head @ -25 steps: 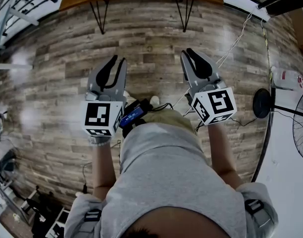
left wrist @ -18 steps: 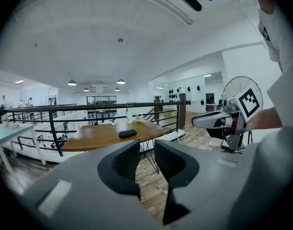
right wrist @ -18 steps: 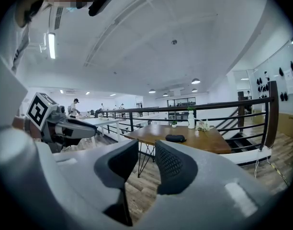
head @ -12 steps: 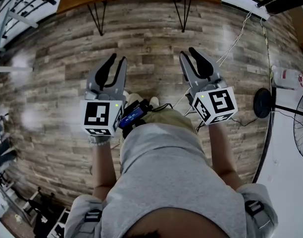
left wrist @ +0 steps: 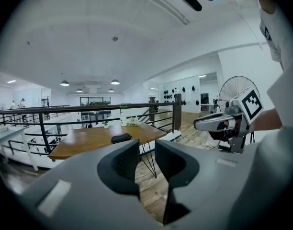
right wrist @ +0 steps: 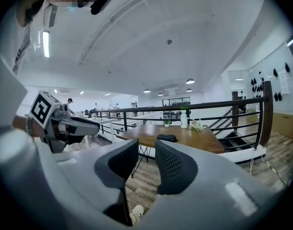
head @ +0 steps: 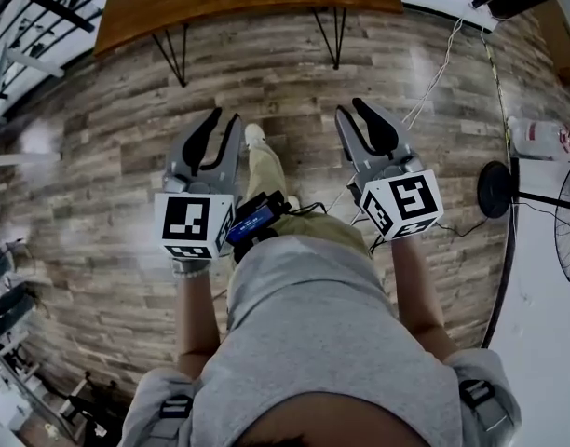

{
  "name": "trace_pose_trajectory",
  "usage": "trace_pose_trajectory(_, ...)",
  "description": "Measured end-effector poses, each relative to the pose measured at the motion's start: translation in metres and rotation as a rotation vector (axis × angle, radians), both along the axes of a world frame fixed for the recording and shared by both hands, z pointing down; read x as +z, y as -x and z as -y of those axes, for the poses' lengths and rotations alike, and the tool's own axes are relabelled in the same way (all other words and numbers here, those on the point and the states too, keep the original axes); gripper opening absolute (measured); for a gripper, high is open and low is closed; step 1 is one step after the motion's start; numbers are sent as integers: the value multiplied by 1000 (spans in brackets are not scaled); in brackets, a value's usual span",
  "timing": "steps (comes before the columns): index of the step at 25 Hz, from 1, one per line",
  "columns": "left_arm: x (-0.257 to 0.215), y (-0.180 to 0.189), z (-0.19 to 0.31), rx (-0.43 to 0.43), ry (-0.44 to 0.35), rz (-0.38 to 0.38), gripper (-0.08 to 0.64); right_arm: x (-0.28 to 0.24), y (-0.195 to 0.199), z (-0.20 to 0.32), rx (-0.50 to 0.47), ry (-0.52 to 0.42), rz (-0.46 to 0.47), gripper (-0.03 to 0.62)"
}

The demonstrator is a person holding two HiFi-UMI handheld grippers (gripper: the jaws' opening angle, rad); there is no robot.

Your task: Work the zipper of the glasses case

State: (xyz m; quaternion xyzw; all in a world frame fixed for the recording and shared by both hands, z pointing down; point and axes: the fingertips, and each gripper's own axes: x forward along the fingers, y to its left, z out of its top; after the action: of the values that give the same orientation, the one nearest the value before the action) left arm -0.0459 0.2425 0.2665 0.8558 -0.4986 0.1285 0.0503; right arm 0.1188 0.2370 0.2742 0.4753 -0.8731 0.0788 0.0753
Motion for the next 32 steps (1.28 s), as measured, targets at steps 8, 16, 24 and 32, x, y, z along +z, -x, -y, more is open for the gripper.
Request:
trace_pose_trajectory(8, 8, -7, 68, 40, 15, -4, 100, 7, -4, 59, 16, 12, -41, 106)
trace_pose_trajectory(16, 12, -3, 158, 110, 60, -13, 120, 10, 8, 145, 48, 58, -53, 106)
trace_pose_trajectory(24, 15, 7, 239, 137, 69, 0, 120, 14, 22, 222, 56, 98, -60, 106)
trace_pose_trajectory(32, 23, 22, 302, 169, 98, -8, 121, 17, 44, 287, 54, 115, -82, 106)
